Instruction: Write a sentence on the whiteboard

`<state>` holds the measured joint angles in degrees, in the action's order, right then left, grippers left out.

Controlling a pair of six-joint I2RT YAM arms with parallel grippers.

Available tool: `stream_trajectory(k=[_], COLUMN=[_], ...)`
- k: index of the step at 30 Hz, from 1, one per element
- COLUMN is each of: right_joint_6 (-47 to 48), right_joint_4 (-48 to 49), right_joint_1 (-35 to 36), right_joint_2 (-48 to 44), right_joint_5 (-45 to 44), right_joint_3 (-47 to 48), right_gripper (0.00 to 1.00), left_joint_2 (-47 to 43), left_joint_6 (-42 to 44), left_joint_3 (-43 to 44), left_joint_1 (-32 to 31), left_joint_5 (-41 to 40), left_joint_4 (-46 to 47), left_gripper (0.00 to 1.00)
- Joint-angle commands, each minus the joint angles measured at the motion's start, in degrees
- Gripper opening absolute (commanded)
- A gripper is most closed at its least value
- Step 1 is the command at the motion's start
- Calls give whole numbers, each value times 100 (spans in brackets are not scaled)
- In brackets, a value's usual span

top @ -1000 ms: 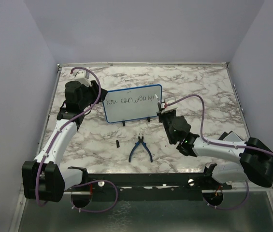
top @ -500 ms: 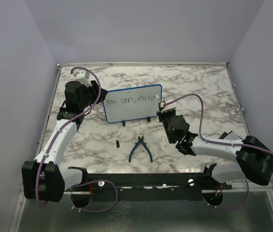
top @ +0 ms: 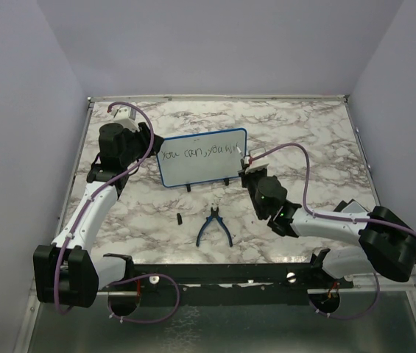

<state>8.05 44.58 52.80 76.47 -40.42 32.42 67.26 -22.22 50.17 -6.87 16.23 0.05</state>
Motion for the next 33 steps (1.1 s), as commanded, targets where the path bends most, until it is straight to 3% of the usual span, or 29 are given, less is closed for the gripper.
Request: stream_trajectory(k=[1,14,24,33], right_joint_6=[-293,-305,-158,60], right_joint_4=[-306,-406,-494,-187], right_joint_1=[-24,-24,-19,-24], right_joint_2=[-59,-198,-820,-645], right_joint_5=[-93,-224,113,-84], right_joint_3=[-178,-243,-230,-155], right_gripper=[1,1,1,1], left_joint_2=[-119,-108,-87,-108], left_joint_6=[22,24,24,15], left_joint_3=[-71,-69,-60,-69], left_joint_1=[-23,-16,-18,-22], left_joint_5=[170,170,178,186], left_joint_4=[-28,-31,-27,-28], left_gripper=[40,40,40,40])
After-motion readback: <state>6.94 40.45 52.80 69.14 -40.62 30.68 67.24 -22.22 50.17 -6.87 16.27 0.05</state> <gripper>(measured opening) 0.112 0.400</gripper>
